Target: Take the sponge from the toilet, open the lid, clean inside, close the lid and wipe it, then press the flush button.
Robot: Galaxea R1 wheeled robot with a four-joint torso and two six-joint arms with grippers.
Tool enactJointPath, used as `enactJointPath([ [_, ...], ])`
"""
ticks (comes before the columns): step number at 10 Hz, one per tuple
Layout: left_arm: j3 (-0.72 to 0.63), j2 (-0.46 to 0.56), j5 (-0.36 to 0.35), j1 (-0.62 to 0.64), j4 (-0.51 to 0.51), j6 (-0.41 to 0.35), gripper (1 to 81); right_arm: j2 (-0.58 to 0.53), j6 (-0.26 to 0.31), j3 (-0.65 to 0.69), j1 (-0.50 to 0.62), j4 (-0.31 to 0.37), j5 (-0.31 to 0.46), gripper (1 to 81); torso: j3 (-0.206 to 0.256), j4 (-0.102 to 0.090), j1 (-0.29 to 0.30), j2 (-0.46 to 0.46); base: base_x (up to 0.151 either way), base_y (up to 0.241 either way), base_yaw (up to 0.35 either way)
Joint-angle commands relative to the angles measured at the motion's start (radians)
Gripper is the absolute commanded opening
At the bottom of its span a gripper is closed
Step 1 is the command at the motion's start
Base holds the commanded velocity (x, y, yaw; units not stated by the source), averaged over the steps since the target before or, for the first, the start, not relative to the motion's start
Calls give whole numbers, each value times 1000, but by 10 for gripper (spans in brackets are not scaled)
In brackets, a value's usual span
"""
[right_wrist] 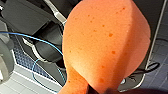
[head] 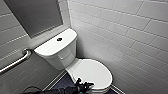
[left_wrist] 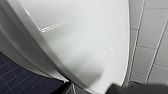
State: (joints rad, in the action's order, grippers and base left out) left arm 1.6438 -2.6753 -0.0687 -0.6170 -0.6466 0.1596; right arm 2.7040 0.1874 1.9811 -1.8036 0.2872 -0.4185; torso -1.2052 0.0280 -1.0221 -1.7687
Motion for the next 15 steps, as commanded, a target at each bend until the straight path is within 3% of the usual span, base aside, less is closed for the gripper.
enactJointPath([
  [1, -137, 24, -123, 185, 33, -8, 811, -11, 3, -27, -50, -11, 93, 10, 0, 0, 0, 0, 0, 0, 0],
  [6, -182, 80, -191, 185, 33, 90, 811, -13, 0, -28, -49, -10, 90, 10, 0, 0, 0, 0, 0, 0, 0],
  [9, -176, 109, -221, 187, 21, 211, 811, -16, 0, -28, -47, -10, 86, 10, 0, 0, 0, 0, 0, 0, 0],
  [11, -165, 127, -238, 187, 21, 308, 811, -16, 0, -35, -47, -10, 86, 10, 101, 0, 0, 0, 0, 0, 0],
  [12, -170, 142, -244, 187, 22, 331, 811, -16, 0, -35, -49, -11, 86, 10, 105, 0, 0, 0, 0, 0, 0],
  [13, -177, 153, -256, 185, 22, 350, 811, -16, 0, -35, -49, -10, 86, 10, 36, 0, 0, 0, 0, 0, 0],
  [15, -182, 171, -256, 185, 21, 403, 811, -16, 0, -35, -50, -10, 86, 10, 73, 0, 0, -1, 0, 0, 0],
])
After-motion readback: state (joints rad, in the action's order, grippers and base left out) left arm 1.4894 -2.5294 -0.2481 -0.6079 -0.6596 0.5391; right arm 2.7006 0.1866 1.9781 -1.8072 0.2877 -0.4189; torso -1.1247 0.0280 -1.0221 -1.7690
